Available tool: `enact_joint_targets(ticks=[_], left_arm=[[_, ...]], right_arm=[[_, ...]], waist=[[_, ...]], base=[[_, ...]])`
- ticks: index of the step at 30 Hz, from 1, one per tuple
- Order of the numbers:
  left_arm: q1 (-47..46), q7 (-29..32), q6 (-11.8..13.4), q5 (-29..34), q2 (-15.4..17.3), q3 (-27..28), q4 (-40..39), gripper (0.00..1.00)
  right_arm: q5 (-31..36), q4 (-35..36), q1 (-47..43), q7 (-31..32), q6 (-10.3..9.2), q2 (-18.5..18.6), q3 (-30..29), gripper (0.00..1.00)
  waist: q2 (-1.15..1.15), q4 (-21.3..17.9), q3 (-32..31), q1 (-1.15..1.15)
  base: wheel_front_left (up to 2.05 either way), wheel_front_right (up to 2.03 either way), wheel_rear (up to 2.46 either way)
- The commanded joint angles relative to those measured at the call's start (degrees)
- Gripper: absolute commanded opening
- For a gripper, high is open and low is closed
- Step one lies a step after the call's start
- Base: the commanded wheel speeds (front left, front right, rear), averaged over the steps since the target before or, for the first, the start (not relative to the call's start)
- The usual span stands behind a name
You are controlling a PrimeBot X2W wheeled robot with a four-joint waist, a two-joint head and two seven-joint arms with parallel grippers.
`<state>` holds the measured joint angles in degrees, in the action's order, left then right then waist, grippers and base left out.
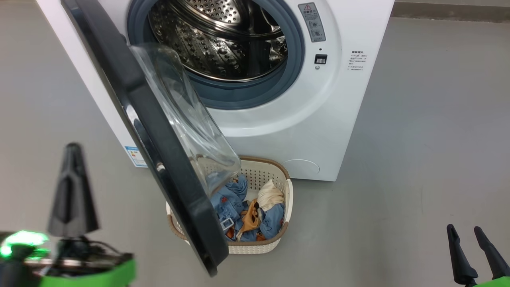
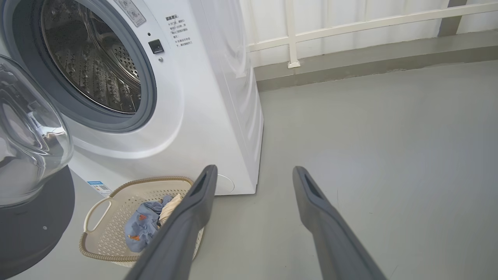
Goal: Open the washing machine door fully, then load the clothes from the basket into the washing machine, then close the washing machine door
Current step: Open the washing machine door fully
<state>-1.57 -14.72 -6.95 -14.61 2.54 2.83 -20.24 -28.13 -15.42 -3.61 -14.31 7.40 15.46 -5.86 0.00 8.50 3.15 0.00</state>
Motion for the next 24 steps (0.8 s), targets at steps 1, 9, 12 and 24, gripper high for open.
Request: enact_joint_targets(ticks=[1, 9, 12, 24], left_arm=[[-1.66, -0.28, 0.56, 1.30, 0.37, 0.04, -3.57, 0.00], [1.02, -0.19, 0.41, 2.40, 0.35, -21.38, -6.00, 0.00], [1.53, 0.51, 0.10, 1.05, 0.35, -26.75, -1.14, 0.00], [-0.95, -0.19, -0.32, -7.25, 0.44, -28.58, 19.99, 0.00]], right_arm=[[0.46, 1.26, -0.26, -0.69, 0.09, 1.42, 1.49, 1.00], [0.79, 1.68, -0.40, -0.69, 0.09, 1.21, 1.84, 1.00], [0.91, 1.75, -0.34, -0.69, 0.09, 1.18, 2.16, 1.00], [0.53, 1.84, -0.24, -0.69, 0.09, 1.32, 3.04, 1.00]], waist=[[0.00, 0.00, -0.05, 0.00], [0.00, 0.02, -0.23, 0.00], [0.00, -0.02, -0.16, 0.00], [0.00, -0.22, -0.36, 0.00]], base=[[0.00, 0.00, 0.00], [0.00, 0.00, 0.00], [0.00, 0.00, 0.00], [0.00, 0.00, 0.00]])
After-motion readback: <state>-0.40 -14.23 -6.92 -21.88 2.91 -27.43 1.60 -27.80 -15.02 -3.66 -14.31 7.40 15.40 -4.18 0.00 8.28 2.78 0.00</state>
